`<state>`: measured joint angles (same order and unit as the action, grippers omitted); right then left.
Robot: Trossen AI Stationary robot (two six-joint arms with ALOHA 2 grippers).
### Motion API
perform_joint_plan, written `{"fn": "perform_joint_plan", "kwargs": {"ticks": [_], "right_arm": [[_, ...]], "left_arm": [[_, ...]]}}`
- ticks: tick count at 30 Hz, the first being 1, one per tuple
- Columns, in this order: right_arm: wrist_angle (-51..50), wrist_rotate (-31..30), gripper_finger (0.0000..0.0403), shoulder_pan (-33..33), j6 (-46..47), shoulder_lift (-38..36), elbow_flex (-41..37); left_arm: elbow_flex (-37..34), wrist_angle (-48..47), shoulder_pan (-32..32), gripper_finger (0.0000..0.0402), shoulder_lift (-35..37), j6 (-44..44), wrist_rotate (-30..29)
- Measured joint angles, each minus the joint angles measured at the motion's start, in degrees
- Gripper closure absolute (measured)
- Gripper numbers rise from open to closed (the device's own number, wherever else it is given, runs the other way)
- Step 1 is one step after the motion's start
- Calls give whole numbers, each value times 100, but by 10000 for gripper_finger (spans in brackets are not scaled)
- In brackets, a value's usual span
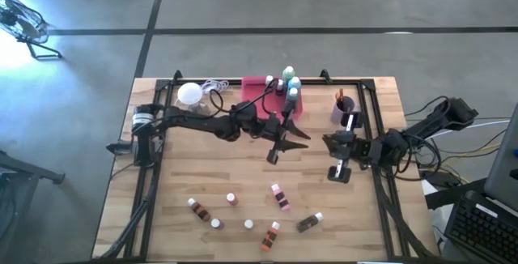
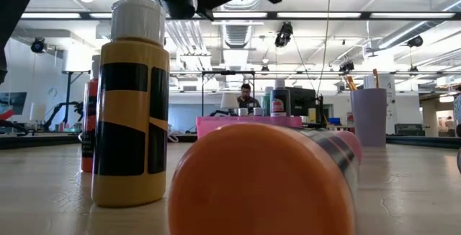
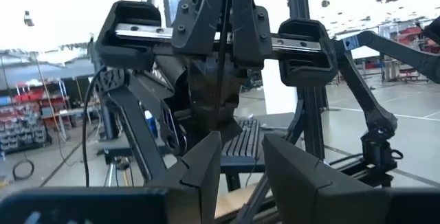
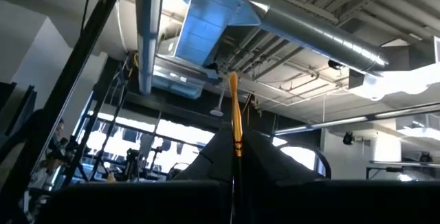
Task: Pick & Place Paint Supplies
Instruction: Put the black gold paint brush into the violet cup
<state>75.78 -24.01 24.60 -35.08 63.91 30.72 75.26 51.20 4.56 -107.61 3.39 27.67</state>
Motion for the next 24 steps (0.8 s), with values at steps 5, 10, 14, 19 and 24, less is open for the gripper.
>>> {"fn": "perform_joint_plan", "kwargs": {"ticks": [5,10,14,19,24], "right_arm": [[-30,7,393,0,-93,322,354],[-37,35,393,-27,17,558,640],[-181,55,392,-39,177,708,828],[-467,55,393,-35,397,684,919],[-539,75,392,-22,665,625,903]], "left_arm": [[121,-26,-134,284,-15,261,21],[486,-28,-240,284,-216,348,28],[801,-188,-258,284,-532,278,298],[1092,-183,-258,284,-703,220,546],[1082,-218,-258,284,-688,444,533]]}}
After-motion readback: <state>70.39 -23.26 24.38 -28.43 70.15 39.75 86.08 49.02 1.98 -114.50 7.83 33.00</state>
